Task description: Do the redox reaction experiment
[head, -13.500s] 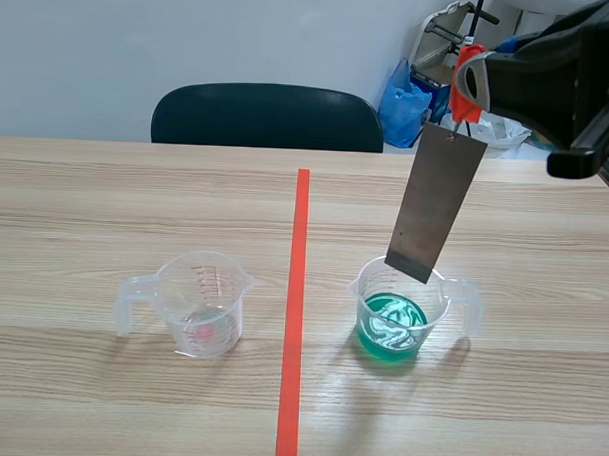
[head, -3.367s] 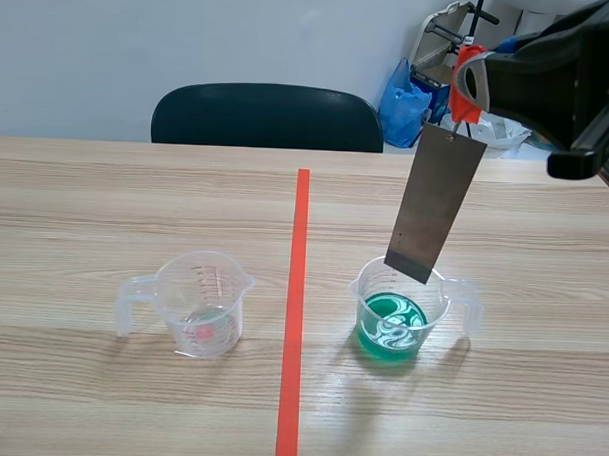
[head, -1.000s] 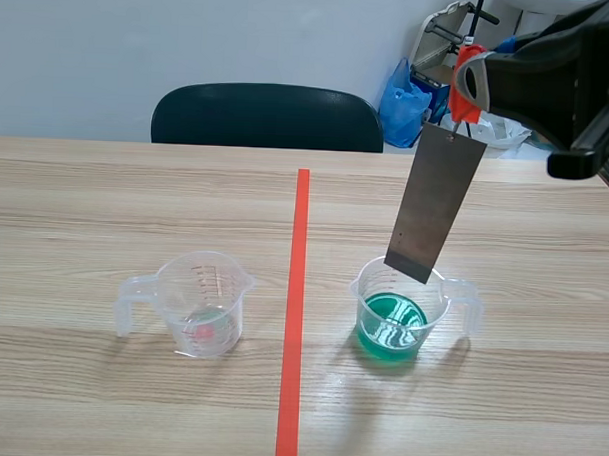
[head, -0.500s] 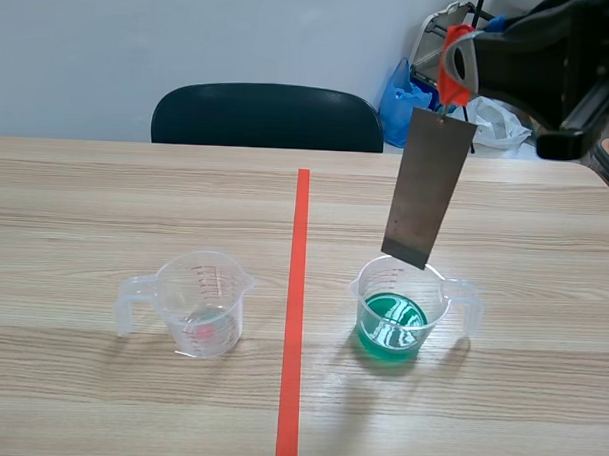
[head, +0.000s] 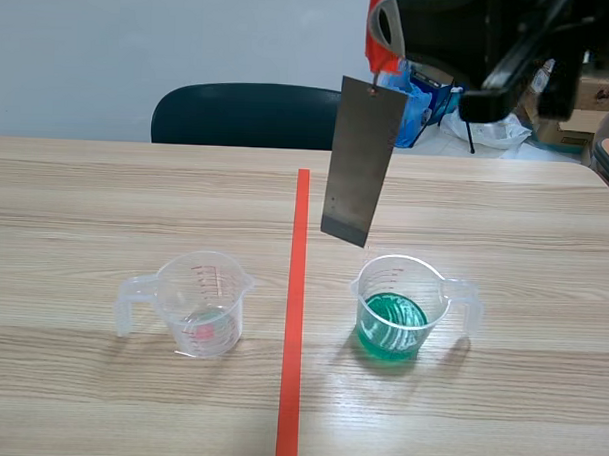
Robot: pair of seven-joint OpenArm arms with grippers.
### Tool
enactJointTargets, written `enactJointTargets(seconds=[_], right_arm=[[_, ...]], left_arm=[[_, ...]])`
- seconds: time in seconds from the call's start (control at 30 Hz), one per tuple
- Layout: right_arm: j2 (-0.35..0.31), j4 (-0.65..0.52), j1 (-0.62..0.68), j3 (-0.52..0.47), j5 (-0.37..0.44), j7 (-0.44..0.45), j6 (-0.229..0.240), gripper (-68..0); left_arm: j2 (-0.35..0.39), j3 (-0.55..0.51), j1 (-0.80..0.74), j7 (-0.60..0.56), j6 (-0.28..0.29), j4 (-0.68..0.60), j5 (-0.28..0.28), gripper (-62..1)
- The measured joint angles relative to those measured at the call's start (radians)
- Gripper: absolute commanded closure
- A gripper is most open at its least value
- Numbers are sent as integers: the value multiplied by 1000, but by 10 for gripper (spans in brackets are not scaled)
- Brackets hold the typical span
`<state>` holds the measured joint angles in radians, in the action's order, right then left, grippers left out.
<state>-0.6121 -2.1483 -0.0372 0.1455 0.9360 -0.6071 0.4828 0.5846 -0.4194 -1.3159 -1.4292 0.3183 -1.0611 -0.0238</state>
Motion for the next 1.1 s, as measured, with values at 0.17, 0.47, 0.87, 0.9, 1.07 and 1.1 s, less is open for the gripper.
enactJointTargets(seconds=[0.17,0.47,0.87,0.9,1.07,1.1], right_arm=[[10,0,-76,88,0,5,-16,-6],[122,29,-191,222,-56,6,-20,-6],[244,167,-262,394,-140,6,-23,-6],[253,182,-270,406,-143,6,-23,-6],[297,232,-309,459,-158,6,-23,-6],[304,239,-315,469,-158,7,-23,-6]], left_arm=[[0,0,0,0,0,-1,0,-623],[0,0,0,0,0,-1,0,-623],[0,0,0,0,0,-1,0,-623],[0,0,0,0,0,-1,0,-623],[0,0,0,0,0,-1,0,-623],[0,0,0,0,0,-1,0,-623]])
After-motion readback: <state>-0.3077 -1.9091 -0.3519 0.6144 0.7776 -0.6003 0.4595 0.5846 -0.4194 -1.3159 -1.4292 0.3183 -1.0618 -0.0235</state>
